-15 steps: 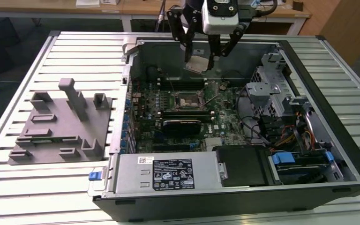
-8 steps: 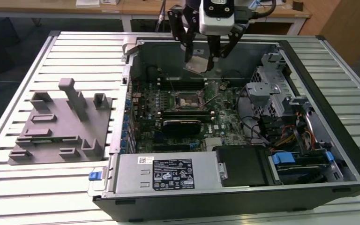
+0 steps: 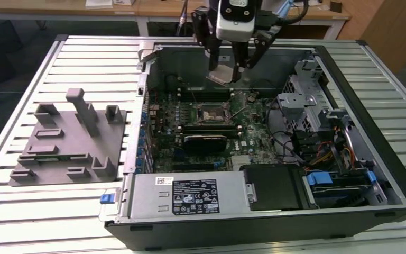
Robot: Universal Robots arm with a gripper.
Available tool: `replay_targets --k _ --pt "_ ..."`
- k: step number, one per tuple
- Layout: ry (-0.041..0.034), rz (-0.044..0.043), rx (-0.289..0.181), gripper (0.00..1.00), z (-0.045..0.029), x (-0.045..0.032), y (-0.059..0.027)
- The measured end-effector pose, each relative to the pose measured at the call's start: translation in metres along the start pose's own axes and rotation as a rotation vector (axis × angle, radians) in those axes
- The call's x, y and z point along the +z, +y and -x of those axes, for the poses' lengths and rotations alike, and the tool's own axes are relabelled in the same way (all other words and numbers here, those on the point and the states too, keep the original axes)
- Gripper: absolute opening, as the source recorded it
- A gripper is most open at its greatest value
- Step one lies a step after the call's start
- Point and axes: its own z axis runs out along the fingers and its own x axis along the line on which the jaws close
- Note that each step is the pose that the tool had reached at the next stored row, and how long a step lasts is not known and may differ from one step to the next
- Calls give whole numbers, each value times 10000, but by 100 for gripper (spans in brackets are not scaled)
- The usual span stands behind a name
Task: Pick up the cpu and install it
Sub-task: 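Place the cpu into insertion slot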
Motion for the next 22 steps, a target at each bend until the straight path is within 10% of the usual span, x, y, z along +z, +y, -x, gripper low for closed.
replay_targets --k 22 --pt "-49 -5 3729 53 -1 77 0"
